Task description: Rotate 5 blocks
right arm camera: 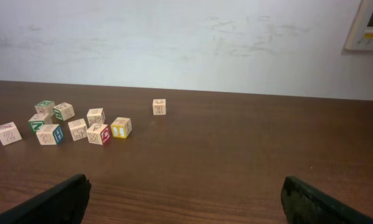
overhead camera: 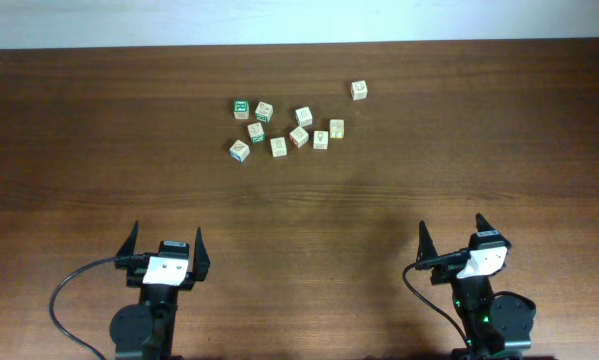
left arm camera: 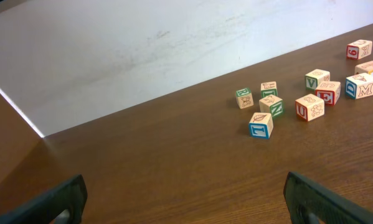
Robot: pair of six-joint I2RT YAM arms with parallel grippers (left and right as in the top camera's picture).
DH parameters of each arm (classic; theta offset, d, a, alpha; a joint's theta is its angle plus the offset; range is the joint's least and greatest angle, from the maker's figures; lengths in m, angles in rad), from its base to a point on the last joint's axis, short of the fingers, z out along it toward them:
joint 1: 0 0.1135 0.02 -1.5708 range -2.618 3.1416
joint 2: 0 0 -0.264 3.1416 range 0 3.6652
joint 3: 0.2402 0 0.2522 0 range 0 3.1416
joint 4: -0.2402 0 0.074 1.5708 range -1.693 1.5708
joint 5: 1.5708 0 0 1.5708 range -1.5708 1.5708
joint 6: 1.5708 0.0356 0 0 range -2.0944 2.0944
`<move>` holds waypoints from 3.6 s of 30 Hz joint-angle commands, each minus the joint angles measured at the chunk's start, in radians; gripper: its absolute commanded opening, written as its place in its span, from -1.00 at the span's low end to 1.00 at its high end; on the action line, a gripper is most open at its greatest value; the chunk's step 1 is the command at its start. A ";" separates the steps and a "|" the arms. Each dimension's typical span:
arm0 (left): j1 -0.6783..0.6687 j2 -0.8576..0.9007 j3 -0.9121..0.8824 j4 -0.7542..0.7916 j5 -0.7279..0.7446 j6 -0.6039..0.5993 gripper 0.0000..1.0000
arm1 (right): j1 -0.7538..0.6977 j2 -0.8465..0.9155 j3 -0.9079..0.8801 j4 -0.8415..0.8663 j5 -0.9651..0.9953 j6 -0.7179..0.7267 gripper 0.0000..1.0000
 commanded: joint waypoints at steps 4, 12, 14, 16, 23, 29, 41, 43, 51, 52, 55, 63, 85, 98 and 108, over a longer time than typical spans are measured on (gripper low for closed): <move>0.004 -0.008 -0.008 0.001 -0.006 0.012 0.98 | -0.006 -0.008 -0.009 0.002 -0.009 -0.006 0.96; 0.004 -0.008 -0.008 0.002 -0.004 0.012 0.98 | -0.006 -0.008 -0.009 0.001 -0.009 -0.006 0.96; 0.004 -0.008 -0.008 0.002 -0.007 0.012 0.98 | -0.006 -0.008 -0.009 0.001 -0.009 -0.006 0.96; 0.004 -0.008 -0.008 0.002 -0.006 0.012 0.98 | -0.006 -0.008 -0.009 0.002 -0.009 -0.006 0.97; 0.004 -0.008 -0.008 0.002 -0.006 0.011 0.98 | -0.006 -0.008 -0.009 0.003 -0.009 -0.006 0.96; 0.004 -0.008 -0.007 0.008 -0.018 -0.024 0.99 | -0.006 -0.008 -0.009 0.004 -0.009 -0.006 0.96; 0.004 -0.008 -0.007 0.023 -0.033 -0.139 0.98 | -0.006 -0.008 -0.009 0.034 -0.013 -0.006 0.96; 0.004 -0.008 -0.005 0.023 -0.032 -0.140 0.98 | -0.006 -0.008 -0.009 0.034 -0.013 -0.006 0.96; 0.004 0.017 0.050 0.024 -0.032 -0.143 0.98 | -0.006 -0.005 0.016 0.056 -0.013 -0.006 0.96; 0.004 0.030 0.059 0.024 -0.032 -0.143 0.98 | -0.006 -0.005 0.023 0.056 -0.013 -0.006 0.96; 0.004 0.093 0.100 0.025 -0.032 -0.143 0.98 | -0.006 -0.005 0.045 0.056 -0.013 -0.006 0.96; 0.004 0.208 0.196 0.026 -0.030 -0.143 0.98 | -0.006 0.029 0.103 0.057 -0.036 -0.006 0.96; 0.004 0.840 0.676 -0.119 0.181 -0.143 0.98 | -0.006 0.790 0.642 -0.032 -0.148 -0.006 0.96; 0.004 1.376 1.360 -0.584 0.350 -0.172 0.99 | -0.005 1.341 1.306 -0.488 -0.382 -0.006 0.96; 0.004 1.713 1.801 -0.922 0.346 -0.172 0.98 | 0.173 1.916 1.987 -0.891 -0.355 -0.029 0.96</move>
